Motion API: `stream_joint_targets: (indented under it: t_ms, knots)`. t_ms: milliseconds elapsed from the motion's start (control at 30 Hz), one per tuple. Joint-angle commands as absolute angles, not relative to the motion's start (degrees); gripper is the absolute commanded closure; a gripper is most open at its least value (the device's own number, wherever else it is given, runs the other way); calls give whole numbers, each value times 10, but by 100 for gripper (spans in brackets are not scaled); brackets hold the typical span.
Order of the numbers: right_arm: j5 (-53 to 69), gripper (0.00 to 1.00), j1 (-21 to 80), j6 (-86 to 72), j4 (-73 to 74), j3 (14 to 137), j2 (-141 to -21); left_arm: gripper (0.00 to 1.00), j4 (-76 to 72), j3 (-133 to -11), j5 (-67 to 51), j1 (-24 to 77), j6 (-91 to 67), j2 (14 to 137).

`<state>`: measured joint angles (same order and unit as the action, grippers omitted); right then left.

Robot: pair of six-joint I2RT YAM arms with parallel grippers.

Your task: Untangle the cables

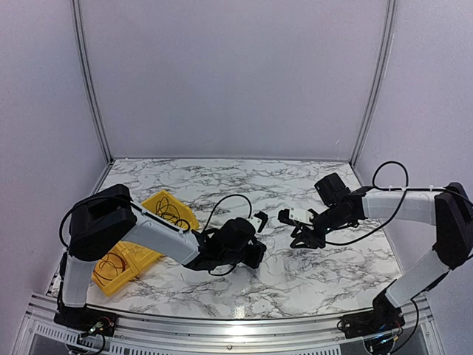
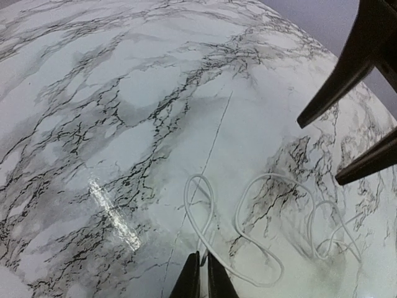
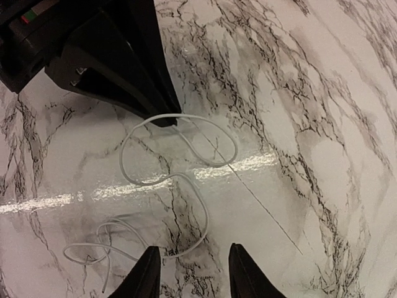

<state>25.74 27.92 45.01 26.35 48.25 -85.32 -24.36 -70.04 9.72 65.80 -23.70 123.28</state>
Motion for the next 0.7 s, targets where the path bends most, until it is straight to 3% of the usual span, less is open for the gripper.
stream_joint_targets:
  t_ms: [0, 233, 667]
  knots:
    - [259, 61, 284, 467, 320, 516, -803, 98, -318, -673, 114, 658, -216, 1213]
    - [239, 58, 297, 547, 385, 464, -748, 100, -352, -627, 105, 659, -221, 1168]
    - [210, 54, 348, 551, 364, 448, -819, 100, -357, -599, 107, 659, -237, 1153]
